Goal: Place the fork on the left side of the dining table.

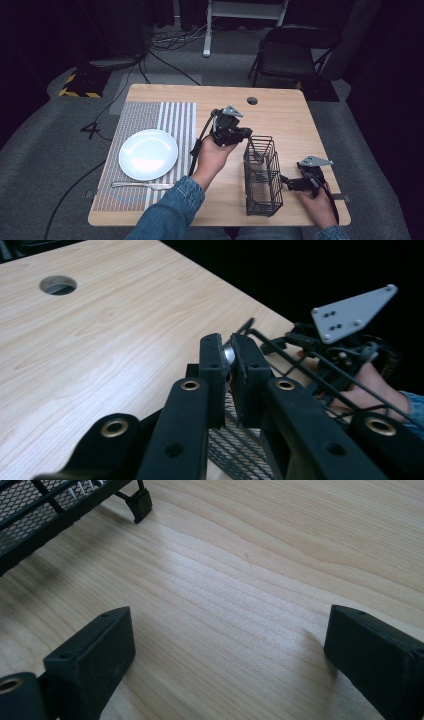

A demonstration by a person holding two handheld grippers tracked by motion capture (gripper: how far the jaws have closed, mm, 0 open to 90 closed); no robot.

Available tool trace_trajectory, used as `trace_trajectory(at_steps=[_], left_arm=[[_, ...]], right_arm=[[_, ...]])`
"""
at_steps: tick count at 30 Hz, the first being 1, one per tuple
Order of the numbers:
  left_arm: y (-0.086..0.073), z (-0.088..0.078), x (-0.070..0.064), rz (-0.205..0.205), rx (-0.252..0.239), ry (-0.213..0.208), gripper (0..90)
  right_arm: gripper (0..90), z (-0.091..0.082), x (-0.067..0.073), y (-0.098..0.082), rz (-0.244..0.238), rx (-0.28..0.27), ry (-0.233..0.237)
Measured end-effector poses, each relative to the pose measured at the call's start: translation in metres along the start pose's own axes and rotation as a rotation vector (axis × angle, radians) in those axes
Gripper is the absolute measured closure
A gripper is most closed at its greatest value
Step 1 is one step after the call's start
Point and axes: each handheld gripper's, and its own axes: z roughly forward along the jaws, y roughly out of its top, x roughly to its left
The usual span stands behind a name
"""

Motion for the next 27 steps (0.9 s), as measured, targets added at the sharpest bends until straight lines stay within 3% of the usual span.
trace_trajectory(at_steps=[2, 8, 13, 27], left_arm=[[0.002, -0.002, -0.005, 0.025, 0.001, 0.014, 85.7], [0.012, -0.014, -0.014, 0.060, -0.006, 0.000, 85.8], [0.023, -0.034, -0.020, 0.084, -0.019, 0.002, 85.8], [0.037, -0.099, -0.027, 0.086, -0.113, 0.026, 85.8]], right_arm=[[6.1, 0.000, 0.000, 0.000, 0.000, 0.000, 0.000], [6.3, 0.000, 0.000, 0.000, 0.000, 0.000, 0.001], [6.3, 0.000, 0.000, 0.000, 0.000, 0.000, 0.001], [6.3, 0.000, 0.000, 0.000, 0.003, 0.000, -0.002]])
